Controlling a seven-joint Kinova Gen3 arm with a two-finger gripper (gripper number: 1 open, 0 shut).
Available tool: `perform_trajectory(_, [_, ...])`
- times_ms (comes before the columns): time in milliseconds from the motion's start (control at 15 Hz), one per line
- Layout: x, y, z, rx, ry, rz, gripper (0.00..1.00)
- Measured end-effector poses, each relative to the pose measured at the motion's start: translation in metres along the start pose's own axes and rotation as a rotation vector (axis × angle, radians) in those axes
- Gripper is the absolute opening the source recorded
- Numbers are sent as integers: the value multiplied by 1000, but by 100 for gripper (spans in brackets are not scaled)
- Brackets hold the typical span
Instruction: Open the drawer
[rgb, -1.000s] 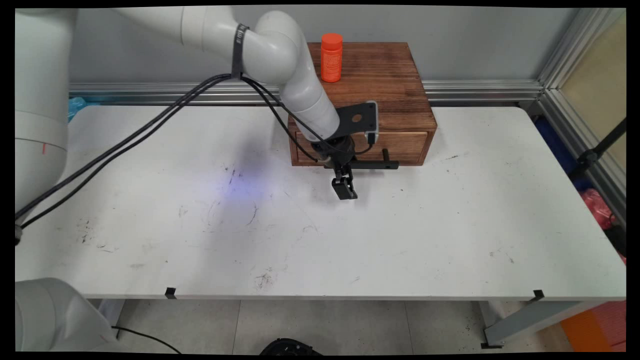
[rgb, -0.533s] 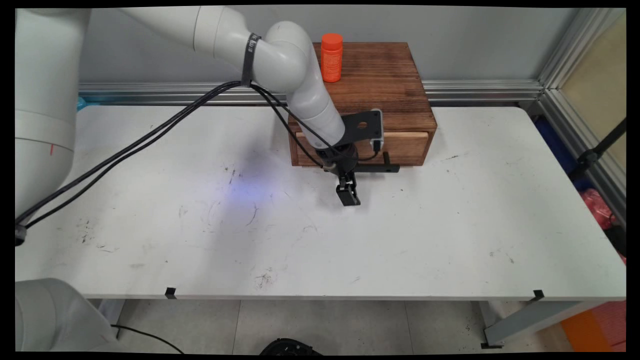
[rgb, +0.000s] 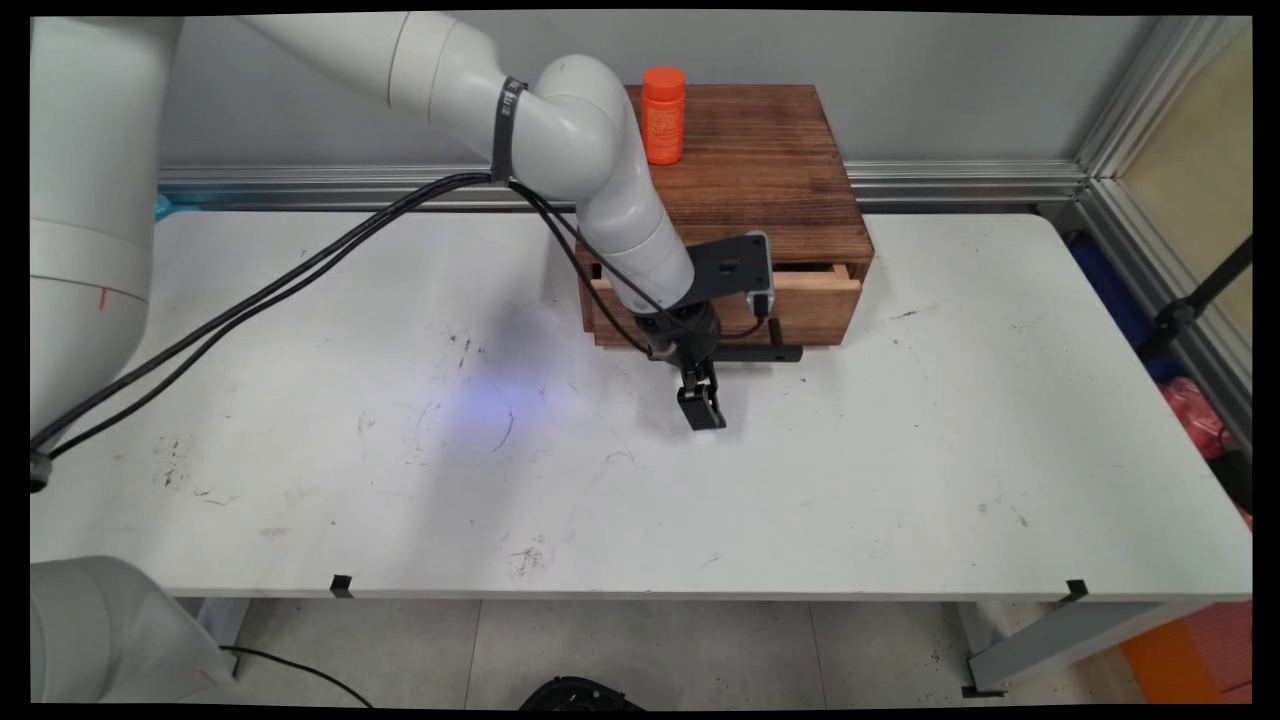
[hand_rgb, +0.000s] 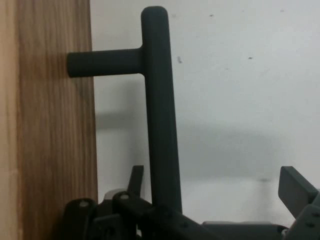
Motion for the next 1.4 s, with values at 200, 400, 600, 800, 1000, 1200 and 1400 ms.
perform_trajectory(200, [-2,12,-1,-14,-2,-10,100])
perform_trajectory(400, [-4,26,-1,-29,-2,-21,100])
perform_trajectory(600, [-4,39,-2,-42,0,-30,100])
perform_trajectory(800, [-4,51,-4,-53,3,-37,100])
perform_trajectory(1000, [-4,64,-6,-65,6,-44,100])
perform_trajectory(1200, [-4,76,-8,-75,7,-47,100])
perform_trajectory(1400, [-3,90,-11,-86,10,-49,100])
